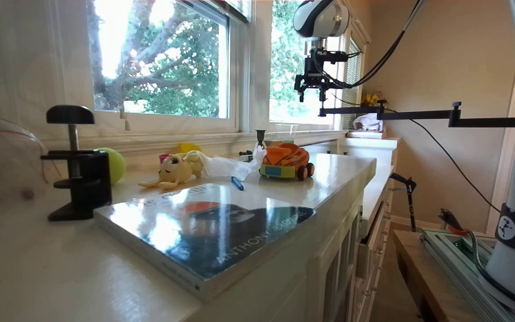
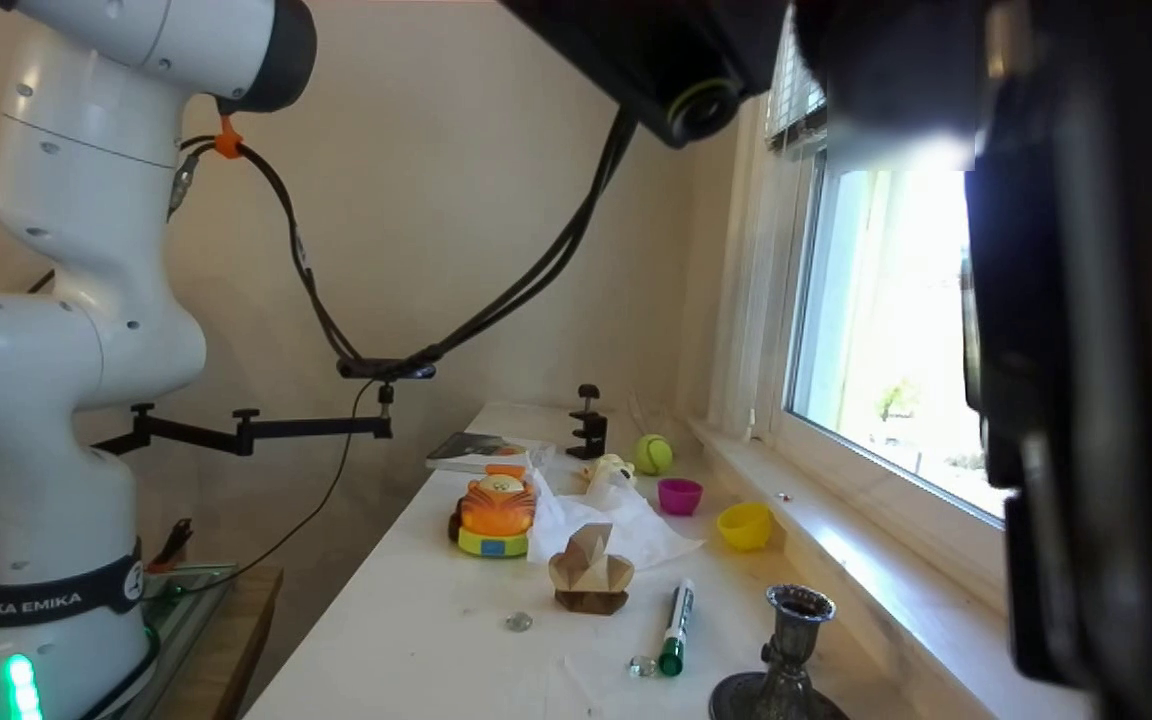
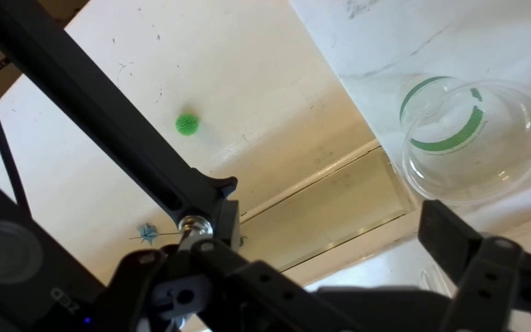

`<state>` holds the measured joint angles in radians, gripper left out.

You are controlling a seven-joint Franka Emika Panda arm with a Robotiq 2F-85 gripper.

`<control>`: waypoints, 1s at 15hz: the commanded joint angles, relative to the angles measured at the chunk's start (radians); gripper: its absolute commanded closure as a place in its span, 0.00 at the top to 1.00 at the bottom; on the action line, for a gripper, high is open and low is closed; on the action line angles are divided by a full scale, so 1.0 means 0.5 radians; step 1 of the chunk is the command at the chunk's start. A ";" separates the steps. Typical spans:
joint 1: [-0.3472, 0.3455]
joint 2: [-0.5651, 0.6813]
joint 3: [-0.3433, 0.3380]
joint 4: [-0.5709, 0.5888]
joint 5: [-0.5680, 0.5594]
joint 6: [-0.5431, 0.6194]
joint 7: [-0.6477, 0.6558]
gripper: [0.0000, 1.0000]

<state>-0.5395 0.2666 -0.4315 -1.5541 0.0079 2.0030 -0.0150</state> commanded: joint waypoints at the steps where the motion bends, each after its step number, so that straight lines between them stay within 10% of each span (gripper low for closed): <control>1: -0.006 0.009 0.004 0.018 0.003 -0.011 -0.001 1.00; 15: 0.179 -0.284 0.122 -0.159 0.015 -0.187 -0.064 1.00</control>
<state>-0.4686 0.1999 -0.3830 -1.5721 0.0075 1.9468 -0.0173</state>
